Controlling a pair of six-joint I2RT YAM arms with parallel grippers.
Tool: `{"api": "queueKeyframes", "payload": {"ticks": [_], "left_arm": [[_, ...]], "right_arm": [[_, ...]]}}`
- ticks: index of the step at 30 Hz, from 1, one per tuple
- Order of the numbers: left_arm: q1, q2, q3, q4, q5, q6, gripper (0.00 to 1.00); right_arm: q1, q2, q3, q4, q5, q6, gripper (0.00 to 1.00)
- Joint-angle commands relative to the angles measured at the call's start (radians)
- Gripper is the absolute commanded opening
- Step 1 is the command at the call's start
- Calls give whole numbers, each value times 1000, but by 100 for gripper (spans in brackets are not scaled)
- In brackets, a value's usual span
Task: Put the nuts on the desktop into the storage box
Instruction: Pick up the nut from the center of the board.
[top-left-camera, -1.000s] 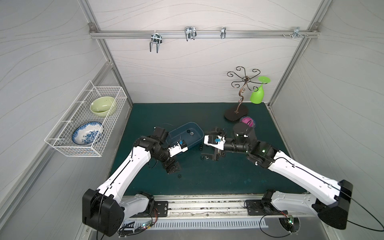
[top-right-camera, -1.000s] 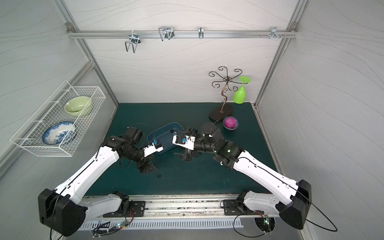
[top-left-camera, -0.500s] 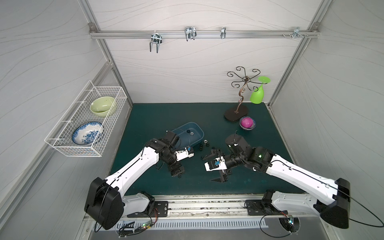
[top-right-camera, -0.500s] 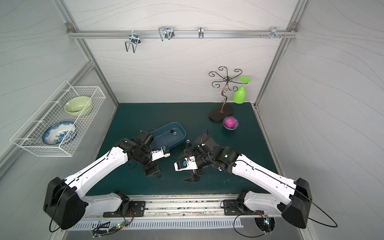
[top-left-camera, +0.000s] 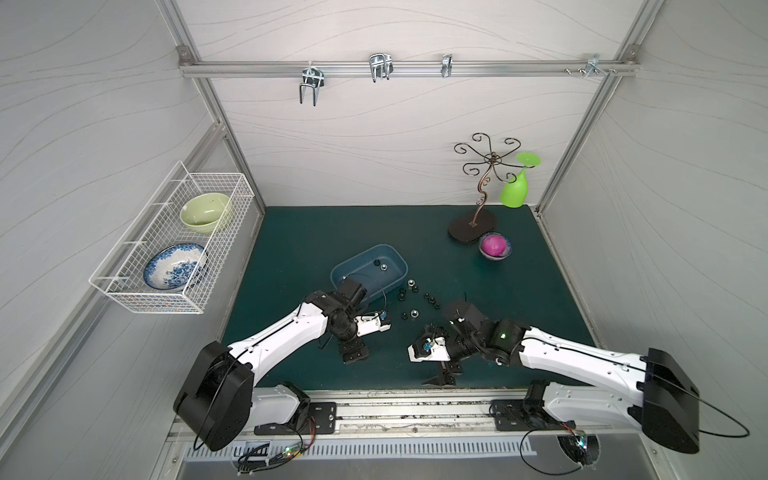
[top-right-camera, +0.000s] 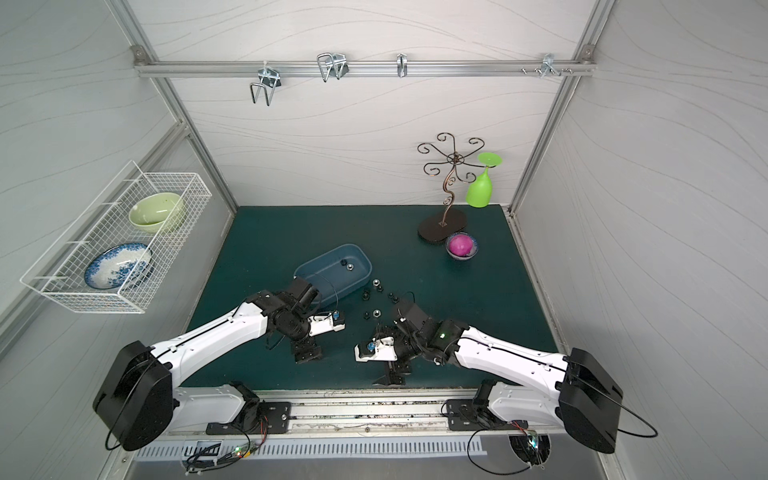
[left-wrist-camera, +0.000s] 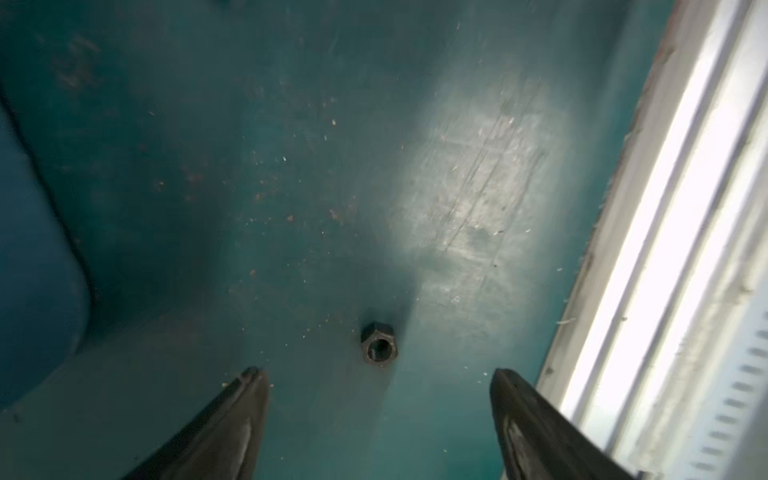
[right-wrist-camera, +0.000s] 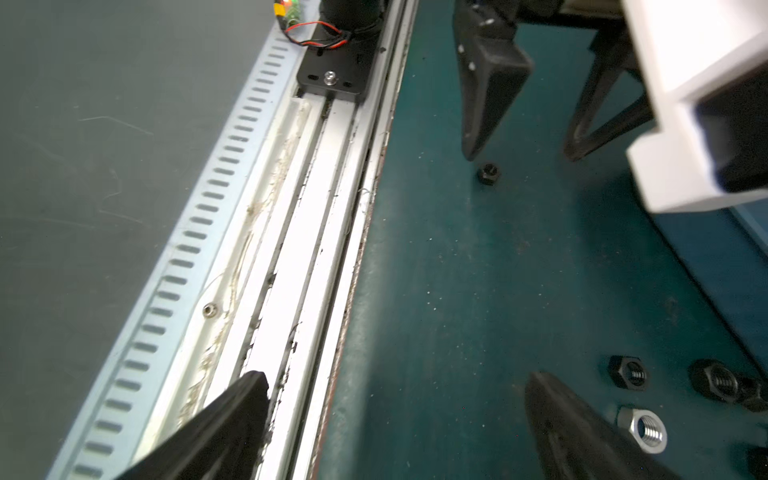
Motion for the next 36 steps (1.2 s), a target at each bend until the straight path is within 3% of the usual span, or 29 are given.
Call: {"api": "queueKeyframes", "payload": {"ticks": [1,6,10,15,20,27,36], "left_arm": [[-16,22,-39,94,-79,47,87],[-17,53,-67,144,-68,46,85],[-16,83,-77,163,-75,48,72],[-17,106,-75,136,-23,53,63],[-19,147,-60,123,-57,56,55],[-18,220,-34,99,-68,57,26],[-19,201,-30,83,-96,63,24]], "right_arm": [[11,6,-47,170,52,65,99],[13,52,-73,238,86,101,99],[15,89,-79,265,100,161,99],[15,99,-87,246,72,180,99],[15,107,-72,227,90,182,99],[15,132,-31,159,105,203,99],[13,136,-17,139,115,201,99]]}}
